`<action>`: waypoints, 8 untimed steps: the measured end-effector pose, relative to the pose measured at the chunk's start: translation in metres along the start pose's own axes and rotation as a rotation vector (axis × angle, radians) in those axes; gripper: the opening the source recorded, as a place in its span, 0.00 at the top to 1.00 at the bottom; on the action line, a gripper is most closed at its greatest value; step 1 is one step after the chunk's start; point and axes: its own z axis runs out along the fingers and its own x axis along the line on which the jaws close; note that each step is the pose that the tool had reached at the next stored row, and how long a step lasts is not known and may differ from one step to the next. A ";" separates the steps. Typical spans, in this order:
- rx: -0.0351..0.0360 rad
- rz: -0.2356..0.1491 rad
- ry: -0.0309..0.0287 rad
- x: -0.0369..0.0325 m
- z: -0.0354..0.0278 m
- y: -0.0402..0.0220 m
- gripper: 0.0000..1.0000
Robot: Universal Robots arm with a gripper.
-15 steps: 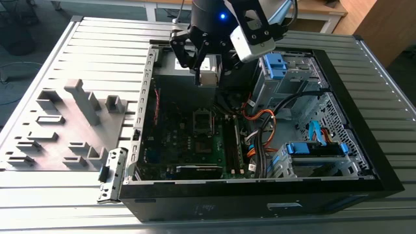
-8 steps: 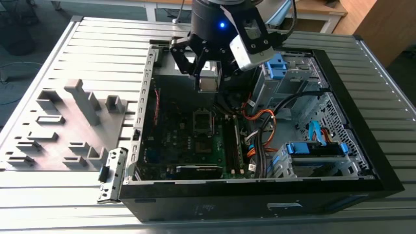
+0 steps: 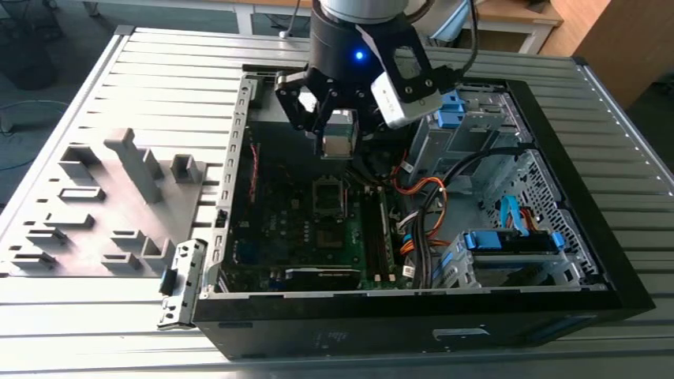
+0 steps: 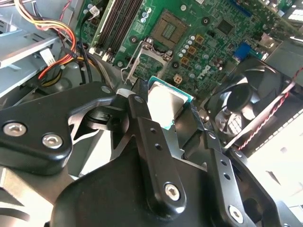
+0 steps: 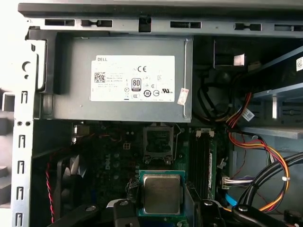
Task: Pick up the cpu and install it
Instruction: 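Pick up the cpu and move it towards the insertion slot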
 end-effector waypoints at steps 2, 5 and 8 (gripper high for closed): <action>0.0000 0.000 0.0001 -0.0002 0.0024 -0.0012 0.53; 0.0000 0.000 0.0001 -0.0006 0.0054 -0.0019 0.53; 0.0000 0.000 0.0001 -0.0007 0.0073 -0.0020 0.53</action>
